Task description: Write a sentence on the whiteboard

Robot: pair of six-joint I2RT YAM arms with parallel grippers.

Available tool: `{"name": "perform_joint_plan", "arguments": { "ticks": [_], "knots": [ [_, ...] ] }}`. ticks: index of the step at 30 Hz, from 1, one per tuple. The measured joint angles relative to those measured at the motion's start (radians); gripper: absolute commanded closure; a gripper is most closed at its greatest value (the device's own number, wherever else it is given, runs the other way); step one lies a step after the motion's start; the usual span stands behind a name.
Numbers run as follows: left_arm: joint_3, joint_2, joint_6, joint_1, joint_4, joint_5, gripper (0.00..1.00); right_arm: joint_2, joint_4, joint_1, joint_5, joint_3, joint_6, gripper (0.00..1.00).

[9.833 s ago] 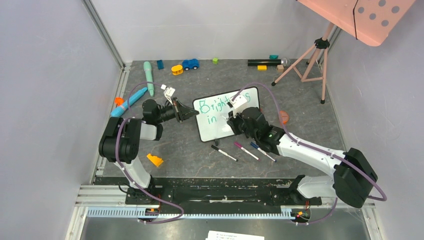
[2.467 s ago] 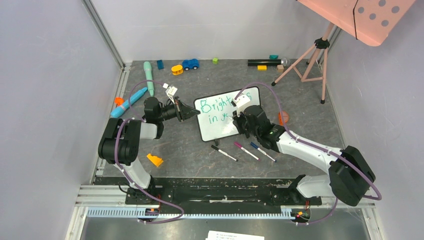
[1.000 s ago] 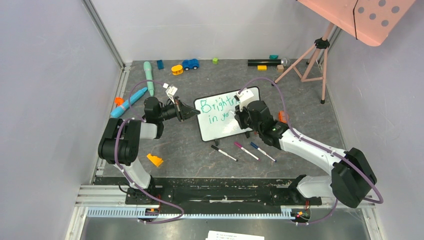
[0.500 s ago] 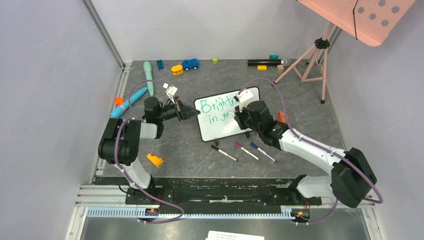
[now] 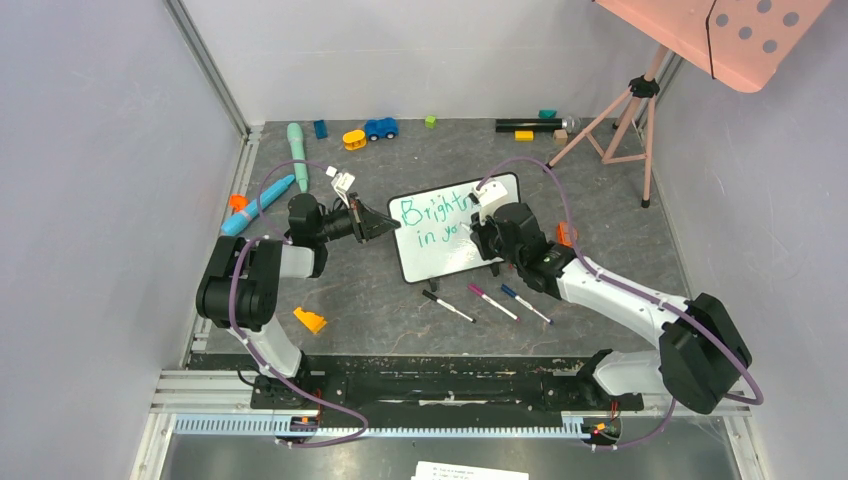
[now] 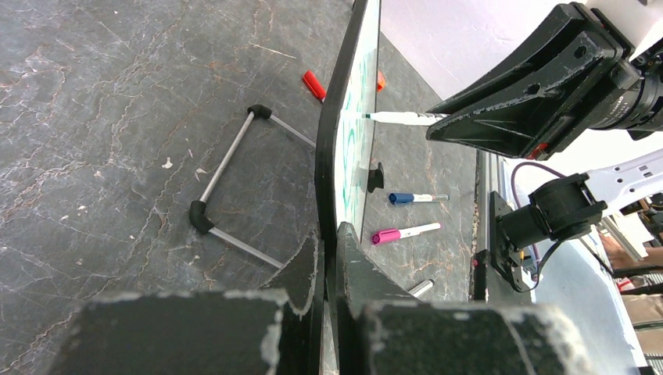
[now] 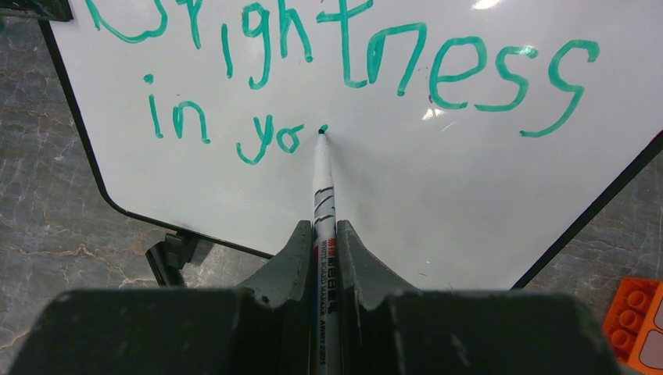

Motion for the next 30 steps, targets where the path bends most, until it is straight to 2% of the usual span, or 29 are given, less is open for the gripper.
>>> {"name": "perform_joint_plan", "arguments": {
  "ticks": [11, 30],
  "knots": [
    [0.000, 0.000, 0.000, 0.000, -0.001, -0.001, 0.98, -0.019, 0.007, 0.000, -0.026, -0.052, 0.003, 1.00],
    [0.000, 0.000, 0.000, 0.000, -0.001, -0.001, 0.98, -0.016, -0.019, -0.013, -0.014, -0.026, 0.003, 1.00]
  ]
}}
